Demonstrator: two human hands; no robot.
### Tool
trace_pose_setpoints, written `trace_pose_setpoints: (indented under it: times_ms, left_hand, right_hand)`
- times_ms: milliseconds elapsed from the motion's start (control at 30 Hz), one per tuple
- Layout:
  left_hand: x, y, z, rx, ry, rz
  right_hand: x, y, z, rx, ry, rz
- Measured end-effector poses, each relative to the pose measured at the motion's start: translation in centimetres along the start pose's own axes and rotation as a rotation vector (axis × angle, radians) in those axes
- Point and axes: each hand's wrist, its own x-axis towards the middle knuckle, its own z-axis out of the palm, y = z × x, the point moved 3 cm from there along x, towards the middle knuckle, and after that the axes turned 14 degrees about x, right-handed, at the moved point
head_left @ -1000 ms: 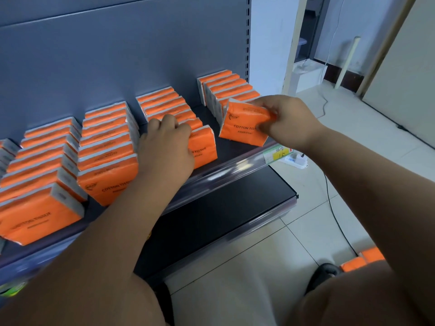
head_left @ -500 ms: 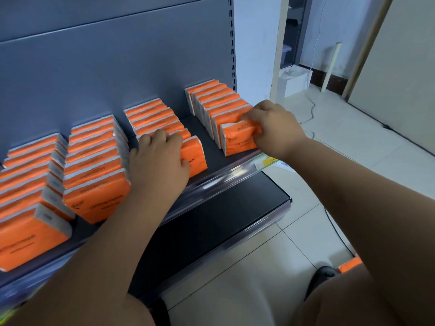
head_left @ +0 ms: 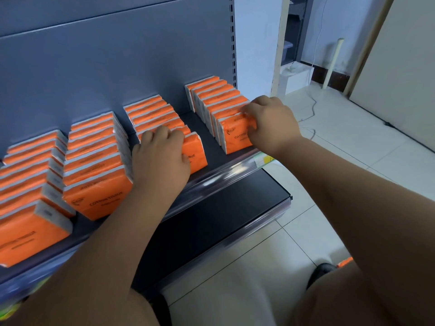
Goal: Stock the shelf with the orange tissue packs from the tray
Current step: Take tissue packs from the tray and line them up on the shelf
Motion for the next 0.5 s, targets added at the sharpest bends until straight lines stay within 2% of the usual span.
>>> trace_pose_setpoints:
  times_ms: [333,500]
  left_hand:
    - [-0.8,-0.4,-0.5,-0.087,0.039,-0.007]
    - [-1.3,-2.6,-1.5,-0.218,0.11,-0.061]
  right_hand:
    - [-1.0,-3.9,1.8,-0.059,-0.022,-0.08]
    - [-2.3,-8.8,2.8,0.038,0.061,-0.225]
